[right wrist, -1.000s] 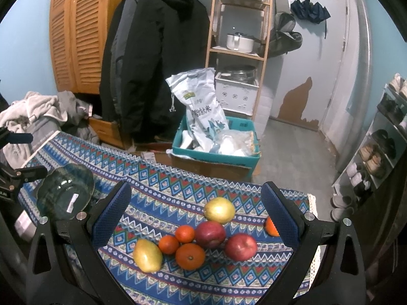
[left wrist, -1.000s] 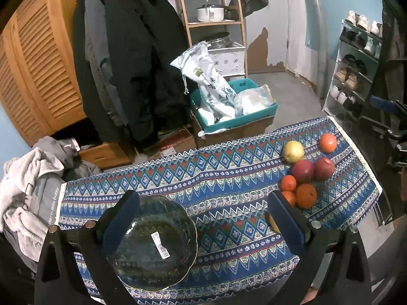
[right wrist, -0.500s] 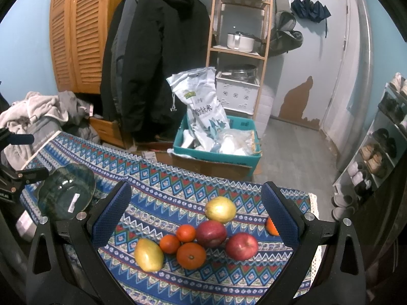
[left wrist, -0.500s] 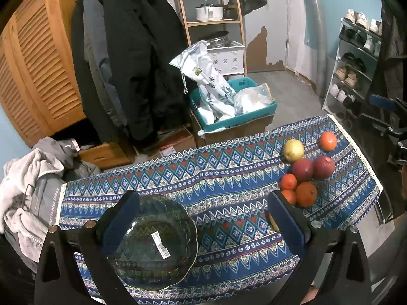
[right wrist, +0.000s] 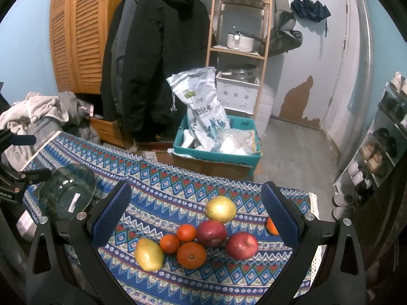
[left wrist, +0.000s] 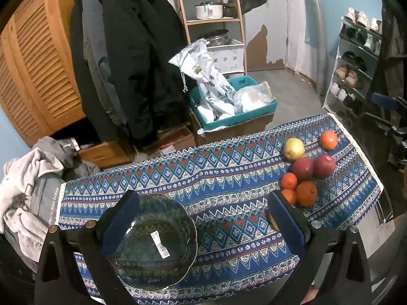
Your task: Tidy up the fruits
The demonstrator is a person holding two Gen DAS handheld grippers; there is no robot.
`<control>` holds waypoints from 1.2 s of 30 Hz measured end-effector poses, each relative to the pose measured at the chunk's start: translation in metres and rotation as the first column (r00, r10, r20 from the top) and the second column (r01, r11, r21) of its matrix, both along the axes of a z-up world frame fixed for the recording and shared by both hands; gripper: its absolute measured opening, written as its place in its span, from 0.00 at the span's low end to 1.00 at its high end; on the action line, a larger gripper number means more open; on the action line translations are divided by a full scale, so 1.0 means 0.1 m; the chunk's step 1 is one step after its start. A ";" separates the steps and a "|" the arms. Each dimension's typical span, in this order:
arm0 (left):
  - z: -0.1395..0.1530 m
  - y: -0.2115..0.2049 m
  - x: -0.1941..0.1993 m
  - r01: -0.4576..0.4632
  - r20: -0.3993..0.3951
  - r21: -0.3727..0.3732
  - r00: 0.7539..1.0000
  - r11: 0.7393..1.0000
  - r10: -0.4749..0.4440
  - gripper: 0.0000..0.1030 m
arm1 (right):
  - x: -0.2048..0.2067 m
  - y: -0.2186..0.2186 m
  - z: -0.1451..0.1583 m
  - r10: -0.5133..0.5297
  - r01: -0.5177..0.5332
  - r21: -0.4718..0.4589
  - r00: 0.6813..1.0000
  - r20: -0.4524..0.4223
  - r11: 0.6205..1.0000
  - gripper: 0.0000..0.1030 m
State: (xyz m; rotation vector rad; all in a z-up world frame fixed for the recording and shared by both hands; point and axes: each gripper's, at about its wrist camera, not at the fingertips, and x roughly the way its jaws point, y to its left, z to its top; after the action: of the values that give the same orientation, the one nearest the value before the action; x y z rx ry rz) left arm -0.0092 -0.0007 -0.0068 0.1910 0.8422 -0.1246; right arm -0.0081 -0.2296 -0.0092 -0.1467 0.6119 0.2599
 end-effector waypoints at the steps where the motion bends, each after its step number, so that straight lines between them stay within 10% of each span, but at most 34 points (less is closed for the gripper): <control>1: 0.00 0.00 0.00 -0.001 -0.002 0.002 1.000 1.000 0.001 0.99 | -0.01 0.00 0.00 -0.001 0.001 0.002 1.000 0.002 1.000 0.97; 36: -0.27 -0.35 0.19 0.041 -0.060 0.023 0.997 0.999 -0.040 0.99 | -0.01 -0.27 -0.08 -0.042 0.042 0.011 0.998 -0.039 0.999 0.97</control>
State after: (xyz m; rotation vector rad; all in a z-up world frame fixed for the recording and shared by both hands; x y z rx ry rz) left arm 0.0097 -0.0357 -0.0333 0.2280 0.9001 -0.1590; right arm -0.0093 -0.2568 -0.0177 -0.1169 0.6515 0.2261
